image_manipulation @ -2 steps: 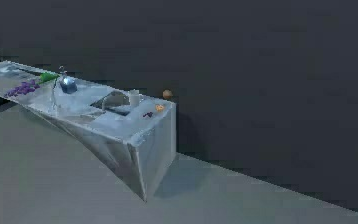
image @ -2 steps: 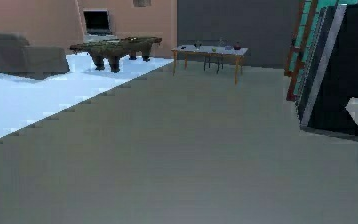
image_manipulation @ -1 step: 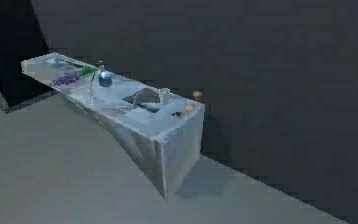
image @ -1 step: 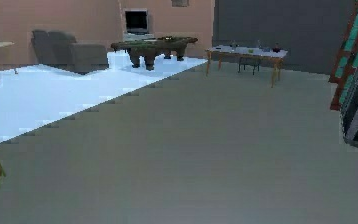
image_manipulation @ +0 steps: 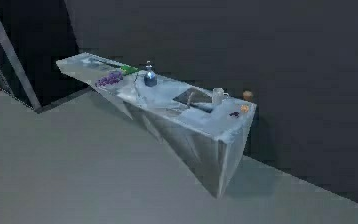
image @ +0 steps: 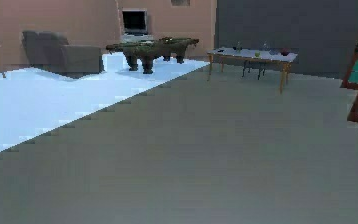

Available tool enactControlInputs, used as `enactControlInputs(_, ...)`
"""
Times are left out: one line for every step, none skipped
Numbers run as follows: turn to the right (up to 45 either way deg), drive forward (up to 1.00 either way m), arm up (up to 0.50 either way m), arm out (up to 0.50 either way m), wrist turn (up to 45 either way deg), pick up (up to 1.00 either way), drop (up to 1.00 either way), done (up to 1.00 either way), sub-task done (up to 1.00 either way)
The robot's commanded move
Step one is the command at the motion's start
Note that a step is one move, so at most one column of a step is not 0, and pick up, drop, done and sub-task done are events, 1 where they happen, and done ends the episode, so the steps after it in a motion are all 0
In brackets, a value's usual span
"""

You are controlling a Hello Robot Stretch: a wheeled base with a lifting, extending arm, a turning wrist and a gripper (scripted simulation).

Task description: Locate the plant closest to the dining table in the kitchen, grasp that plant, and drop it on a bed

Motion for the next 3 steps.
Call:
enactControlInputs(-9.0,0.0,0.0,0.0,0.0,0.0,0.0,0.0,0.0)
enactControlInputs(0.0,0.45,0.0,0.0,0.0,0.0,0.0,0.0,0.0)
enactControlInputs(-45.0,0.0,0.0,0.0,0.0,0.0,0.0,0.0,0.0)
